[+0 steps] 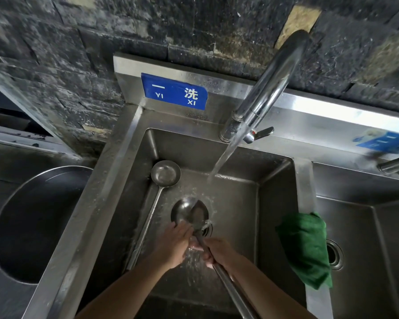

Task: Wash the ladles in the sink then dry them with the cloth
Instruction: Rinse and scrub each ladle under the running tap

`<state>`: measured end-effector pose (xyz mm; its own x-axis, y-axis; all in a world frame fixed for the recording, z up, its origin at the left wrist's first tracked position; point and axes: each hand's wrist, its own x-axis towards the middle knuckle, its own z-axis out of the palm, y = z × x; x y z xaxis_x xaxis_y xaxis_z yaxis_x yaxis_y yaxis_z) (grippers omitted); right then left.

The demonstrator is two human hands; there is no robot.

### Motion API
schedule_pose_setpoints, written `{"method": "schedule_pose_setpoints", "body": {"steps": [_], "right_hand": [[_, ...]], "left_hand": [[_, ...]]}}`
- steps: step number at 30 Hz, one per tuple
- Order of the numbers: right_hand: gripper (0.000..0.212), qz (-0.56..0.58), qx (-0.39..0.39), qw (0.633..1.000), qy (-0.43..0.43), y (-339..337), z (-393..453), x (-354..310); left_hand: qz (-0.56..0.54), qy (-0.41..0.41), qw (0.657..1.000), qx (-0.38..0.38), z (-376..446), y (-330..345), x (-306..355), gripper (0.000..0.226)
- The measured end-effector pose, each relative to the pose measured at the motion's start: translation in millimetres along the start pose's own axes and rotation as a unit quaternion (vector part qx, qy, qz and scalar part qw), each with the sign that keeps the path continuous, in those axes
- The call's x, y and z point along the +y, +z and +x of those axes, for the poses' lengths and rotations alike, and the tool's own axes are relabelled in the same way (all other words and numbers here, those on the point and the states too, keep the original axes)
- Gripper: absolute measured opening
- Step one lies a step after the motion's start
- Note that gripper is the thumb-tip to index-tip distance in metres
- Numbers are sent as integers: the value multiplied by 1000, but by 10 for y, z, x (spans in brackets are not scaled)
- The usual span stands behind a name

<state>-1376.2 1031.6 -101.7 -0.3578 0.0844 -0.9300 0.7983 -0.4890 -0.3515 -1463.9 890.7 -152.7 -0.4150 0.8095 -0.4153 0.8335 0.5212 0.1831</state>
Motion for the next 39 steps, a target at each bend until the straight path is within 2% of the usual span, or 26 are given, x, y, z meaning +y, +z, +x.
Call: {"method": "schedule_pose_setpoints", "body": {"steps": [3,5,10,12,14,16,18,20,23,26,28,31,33,34,36,37,38,39], "right_hand": [[26,-18,-6,1000,-9,-23,-76,-11],[26,-50,-12,998,-22,-60,-124,-42],[31,-112,-33,992,-40,-163,-162,-230],[29,-201,-13,979,-37,-154,-151,-314],[28,-333,35,940,-61,-118,-146,-382],[26,-479,98,864,-121,-107,-120,-417],[27,-568,155,793,-158,-92,-115,-431],[30,-599,186,759,-175,-80,-123,-443],[28,-623,207,732,-183,-116,-155,-430],[24,-608,241,731,-196,-162,-152,-459],[23,-588,255,740,-205,-92,-105,-511],[25,-546,251,769,-219,120,-4,-604],[24,-505,241,796,-232,226,79,-651],[21,-480,229,813,-237,269,116,-673],[16,-432,203,844,-244,332,197,-713],[17,-416,189,853,-252,354,243,-741],[19,-411,173,855,-264,375,286,-773],[19,-411,156,855,-276,398,319,-805]], "left_hand": [[60,14,996,60,20,-57,-85,68],[83,13,995,56,65,-144,-105,58],[140,17,988,61,180,-312,-199,50],[168,43,982,71,222,-362,-199,37],[174,59,980,78,260,-447,-176,30],[175,63,980,70,271,-515,-148,32],[182,72,978,72,268,-550,-147,32],[169,81,981,49,256,-572,-202,32],[156,49,986,18,350,-629,-420,37],[113,-2,992,48,417,-726,-409,34],[125,-19,992,28,400,-769,-195,35],[9,-100,994,38,362,-747,55,46],[-65,-154,983,74,290,-760,28,55],[-90,-161,976,118,231,-761,-9,53],[-148,-161,953,209,102,-741,-106,33],[-183,-171,940,231,46,-710,-146,22],[-247,-194,922,227,13,-686,-178,15],[-340,-235,890,191,11,-692,-196,14]]}}
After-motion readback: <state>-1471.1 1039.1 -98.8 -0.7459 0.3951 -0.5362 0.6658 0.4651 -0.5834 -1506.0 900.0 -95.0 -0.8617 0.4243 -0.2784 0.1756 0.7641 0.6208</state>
